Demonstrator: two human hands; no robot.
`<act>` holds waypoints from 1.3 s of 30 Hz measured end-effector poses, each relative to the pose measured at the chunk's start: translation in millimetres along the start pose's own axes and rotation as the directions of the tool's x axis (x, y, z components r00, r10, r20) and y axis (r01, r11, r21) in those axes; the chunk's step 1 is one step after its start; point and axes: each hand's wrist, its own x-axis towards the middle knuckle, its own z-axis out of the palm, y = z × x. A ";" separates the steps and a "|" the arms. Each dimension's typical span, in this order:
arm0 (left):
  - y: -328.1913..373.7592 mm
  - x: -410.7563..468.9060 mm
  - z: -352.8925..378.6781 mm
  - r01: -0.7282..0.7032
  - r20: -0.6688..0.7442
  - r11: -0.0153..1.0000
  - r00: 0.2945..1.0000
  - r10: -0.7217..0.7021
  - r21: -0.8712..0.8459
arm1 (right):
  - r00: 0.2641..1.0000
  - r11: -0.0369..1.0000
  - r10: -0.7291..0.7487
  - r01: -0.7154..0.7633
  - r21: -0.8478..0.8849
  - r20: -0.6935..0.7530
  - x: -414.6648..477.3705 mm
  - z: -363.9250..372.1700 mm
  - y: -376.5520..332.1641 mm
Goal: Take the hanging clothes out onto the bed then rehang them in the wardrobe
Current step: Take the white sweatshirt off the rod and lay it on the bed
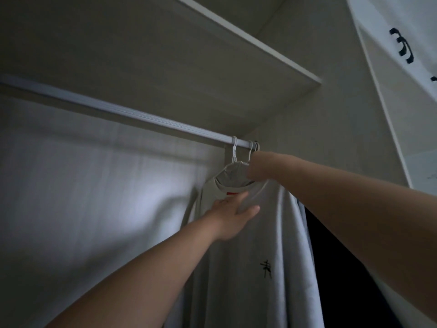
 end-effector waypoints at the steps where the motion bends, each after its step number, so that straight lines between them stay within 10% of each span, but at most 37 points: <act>1: -2.0 0.8 0.3 -0.001 -0.002 1.000 1.000 0.001 0.002 | 1.000 0.998 -0.019 0.020 -0.060 0.005 -4.5 2.8 -1.1; 11: -14.0 6.2 2.3 0.045 -0.064 0.988 0.996 -0.056 -0.151 | 0.943 0.907 0.190 -0.275 0.319 0.274 14.3 -0.8 0.2; 15: -13.4 3.0 1.9 0.037 -0.060 0.988 0.997 -0.047 -0.150 | 0.998 0.975 0.021 -0.034 0.221 0.064 19.9 14.5 -4.4; 27: -29.5 0.6 12.6 0.053 -0.053 0.986 0.997 -0.063 -0.160 | 0.970 0.949 0.062 0.015 0.315 -0.233 44.4 43.6 -1.9; 39: -31.5 0.0 -13.7 0.086 -0.553 0.996 0.829 -0.080 -0.015 | 0.824 0.957 -0.286 0.268 -0.108 -0.490 11.0 -6.4 34.0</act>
